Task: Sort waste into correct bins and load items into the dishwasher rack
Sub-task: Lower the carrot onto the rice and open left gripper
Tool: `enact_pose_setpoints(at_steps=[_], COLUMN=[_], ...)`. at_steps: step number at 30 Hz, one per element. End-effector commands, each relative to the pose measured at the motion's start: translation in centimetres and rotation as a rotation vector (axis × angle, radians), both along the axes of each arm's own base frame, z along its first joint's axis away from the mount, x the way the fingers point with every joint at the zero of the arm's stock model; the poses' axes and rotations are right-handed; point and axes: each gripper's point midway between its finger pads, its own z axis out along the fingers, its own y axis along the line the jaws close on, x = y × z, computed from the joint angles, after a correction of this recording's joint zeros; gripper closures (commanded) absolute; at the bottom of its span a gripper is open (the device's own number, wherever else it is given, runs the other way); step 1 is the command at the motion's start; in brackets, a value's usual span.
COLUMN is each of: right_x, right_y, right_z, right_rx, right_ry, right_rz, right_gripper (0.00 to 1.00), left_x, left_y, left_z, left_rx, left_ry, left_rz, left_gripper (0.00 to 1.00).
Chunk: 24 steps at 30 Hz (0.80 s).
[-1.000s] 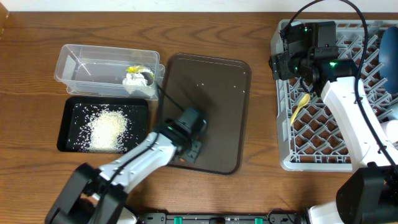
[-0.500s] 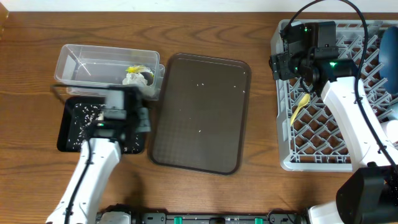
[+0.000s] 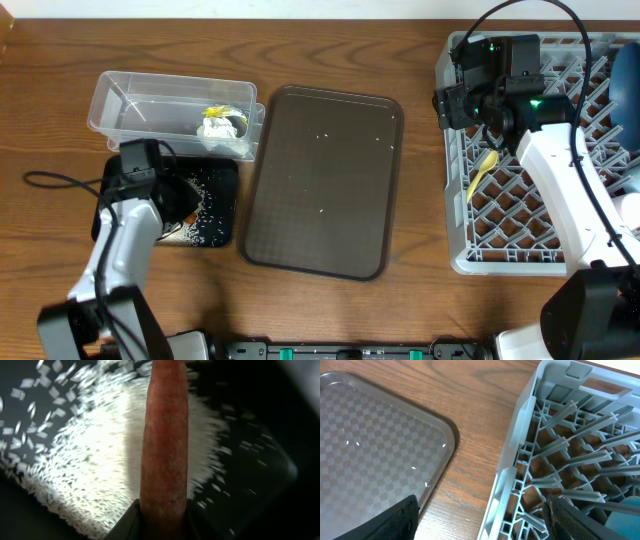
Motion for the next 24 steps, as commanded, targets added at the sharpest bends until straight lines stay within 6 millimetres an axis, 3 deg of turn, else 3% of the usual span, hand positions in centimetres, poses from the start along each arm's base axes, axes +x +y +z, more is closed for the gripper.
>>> enact_pose_setpoints(at_steps=[1,5,9,13,16,19,24], right_x=[0.0,0.0,-0.2,-0.2,-0.2,-0.2,-0.2], right_y=[0.4,0.4,0.4,0.4,0.4,0.5,1.9], right_z=[-0.3,-0.3,-0.5,-0.5,-0.5,-0.4,0.0], right_rx=[0.003,0.002,0.001,0.001,0.002,0.007,0.075], right_ry=[0.009,0.013,0.02,0.021,0.021,0.021,0.01], right_rz=[-0.003,-0.004,-0.004,-0.004,-0.003,0.001,0.053], right_gripper=[0.21,0.22,0.22,0.21,0.15,0.02,0.01], left_x=[0.1,0.7,1.4,1.6,1.9,1.9,2.3], left_y=[1.0,1.2,1.4,1.1,0.3,0.1,-0.5], left_z=[-1.1,-2.3,-2.2,-2.0,-1.3,0.2,3.9], left_rx=[-0.026,-0.027,-0.021,-0.035,-0.052,-0.048,0.005], left_ry=[0.022,0.029,0.0,-0.01,-0.032,-0.062,-0.163], left_rz=[0.132,0.134,0.133,0.102,0.012,-0.019,-0.129], left_gripper=[0.85,0.85,0.83,0.63,0.43,0.37,0.26])
